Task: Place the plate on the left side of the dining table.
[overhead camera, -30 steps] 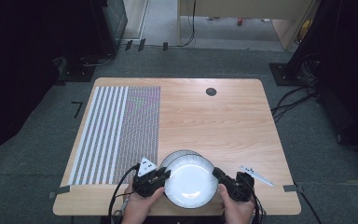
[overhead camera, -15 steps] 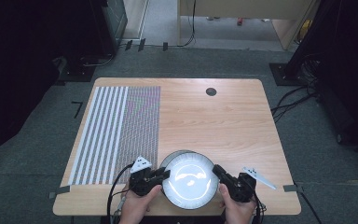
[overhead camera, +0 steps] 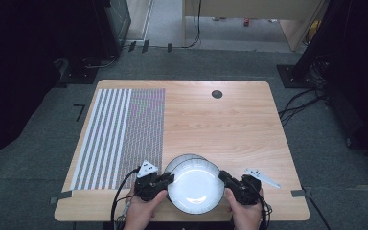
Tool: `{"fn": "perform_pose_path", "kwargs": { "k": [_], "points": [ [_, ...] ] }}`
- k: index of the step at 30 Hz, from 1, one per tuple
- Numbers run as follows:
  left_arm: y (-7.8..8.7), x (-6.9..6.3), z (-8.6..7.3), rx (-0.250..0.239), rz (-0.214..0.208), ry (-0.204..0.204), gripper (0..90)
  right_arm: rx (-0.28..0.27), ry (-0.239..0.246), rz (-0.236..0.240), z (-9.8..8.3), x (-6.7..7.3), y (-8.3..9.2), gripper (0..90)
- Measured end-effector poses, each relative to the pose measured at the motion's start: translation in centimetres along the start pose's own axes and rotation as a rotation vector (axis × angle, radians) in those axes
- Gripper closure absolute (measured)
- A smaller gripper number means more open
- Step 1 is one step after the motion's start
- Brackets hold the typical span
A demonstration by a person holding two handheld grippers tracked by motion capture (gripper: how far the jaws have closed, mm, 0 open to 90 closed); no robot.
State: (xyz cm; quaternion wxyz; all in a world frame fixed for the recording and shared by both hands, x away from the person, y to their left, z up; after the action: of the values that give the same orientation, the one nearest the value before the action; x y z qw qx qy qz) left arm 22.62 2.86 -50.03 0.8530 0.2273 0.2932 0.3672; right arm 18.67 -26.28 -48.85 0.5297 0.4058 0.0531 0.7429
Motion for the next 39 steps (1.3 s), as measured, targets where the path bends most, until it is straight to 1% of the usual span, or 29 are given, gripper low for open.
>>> {"fn": "perform_pose_path", "kwargs": {
  "k": [1, 4, 5, 6, 8, 12, 13, 14, 15, 16, 17, 18, 19, 20, 21, 25, 26, 28, 33, 36, 37, 39],
  "points": [
    [0.0, 0.0, 0.0, 0.0, 0.001, -0.001, 79.3, 0.009, 0.009, -0.006, 0.1, 0.1, 0.0, 84.2],
    [0.0, 0.0, 0.0, -0.001, 0.001, -0.001, 79.3, 0.027, 0.01, -0.009, 0.1, 0.2, 0.0, 80.3],
    [0.0, 0.0, 0.0, -0.001, 0.0, -0.001, 79.3, 0.031, 0.021, -0.019, 0.2, 0.2, 0.1, 79.2],
    [0.0, 0.0, 0.0, -0.001, 0.001, -0.001, 79.2, 0.051, 0.028, -0.027, 0.3, 0.5, 0.4, 77.8],
    [0.0, 0.0, 0.0, -0.001, 0.001, -0.003, 79.2, 0.054, 0.039, -0.046, 0.1, 0.8, 0.8, 75.9],
    [0.1, 0.0, 0.0, 0.0, 0.001, -0.007, 79.2, 0.067, 0.025, -0.043, -0.7, 1.2, 2.1, 74.6],
    [0.1, 0.0, 0.0, 0.0, 0.001, -0.007, 79.2, 0.067, 0.025, -0.043, -0.7, 1.2, 2.1, 74.6],
    [0.1, 0.0, 0.0, 0.0, 0.002, -0.008, 79.1, 0.068, 0.015, -0.045, -1.1, 1.4, 2.6, 73.9],
    [0.1, 0.0, 0.0, 0.001, 0.003, -0.009, 79.1, 0.068, 0.015, -0.045, -1.1, 1.4, 2.6, 73.9],
    [0.1, -0.1, 0.0, 0.0, 0.004, -0.011, 79.1, 0.076, 0.003, -0.049, -1.3, 1.5, 2.7, 73.6],
    [0.1, -0.1, 0.0, 0.0, 0.006, -0.013, 78.9, 0.093, -0.035, -0.047, -1.5, 1.6, 2.9, 71.6],
    [0.1, -0.1, 0.0, 0.0, 0.006, -0.013, 78.9, 0.093, -0.035, -0.047, -1.5, 1.6, 2.9, 71.6],
    [0.1, -0.1, 0.0, 0.0, 0.006, -0.014, 78.9, 0.098, -0.05, -0.045, -1.6, 1.6, 2.9, 71.7],
    [0.1, -0.1, 0.0, -0.001, 0.006, -0.014, 78.8, 0.1, -0.075, -0.046, -1.7, 1.5, 2.9, 73.5],
    [0.2, -0.1, 0.0, -0.002, 0.006, -0.015, 78.6, 0.103, -0.111, -0.053, -1.8, 1.5, 2.9, 77.2],
    [0.2, 0.0, 0.0, -0.005, 0.004, -0.013, 78.2, 0.094, -0.176, -0.041, -2.0, 1.1, 2.9, 78.5],
    [0.2, 0.0, 0.0, -0.005, 0.004, -0.013, 78.2, 0.094, -0.176, -0.041, -2.0, 1.1, 2.9, 78.5],
    [0.2, 0.0, 0.0, -0.007, 0.007, -0.01, 78.2, 0.088, -0.199, -0.037, -2.0, 1.0, 2.7, 79.0],
    [0.1, 0.1, 0.0, -0.007, 0.006, -0.006, 77.8, 0.092, -0.22, -0.037, -1.8, 1.0, 2.3, 78.9],
    [0.2, 0.1, 0.0, -0.006, 0.007, -0.002, 77.7, 0.095, -0.223, -0.038, -1.8, 1.0, 2.2, 79.0],
    [0.2, 0.1, 0.1, -0.007, 0.005, 0.002, 77.6, 0.093, -0.208, -0.044, -1.7, 1.0, 2.0, 79.6],
    [0.2, 0.2, 0.1, -0.007, -0.002, 0.007, 77.7, 0.086, -0.202, -0.039, -1.7, 0.9, 1.9, 80.6]
  ]
}}
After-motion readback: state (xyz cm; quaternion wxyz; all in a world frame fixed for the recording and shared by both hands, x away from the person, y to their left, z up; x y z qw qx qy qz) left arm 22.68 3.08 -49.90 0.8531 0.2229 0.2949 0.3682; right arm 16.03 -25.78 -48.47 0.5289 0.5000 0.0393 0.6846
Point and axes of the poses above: each handheld gripper's, and its own axes: y roughly backward along the jaws, z roughly out of its top, x roughly to its left, the point moved 1 cm from there along -y, roughly forward along the jaws, and after that the axes turned 1 degree about z, right-handed, at the moved point
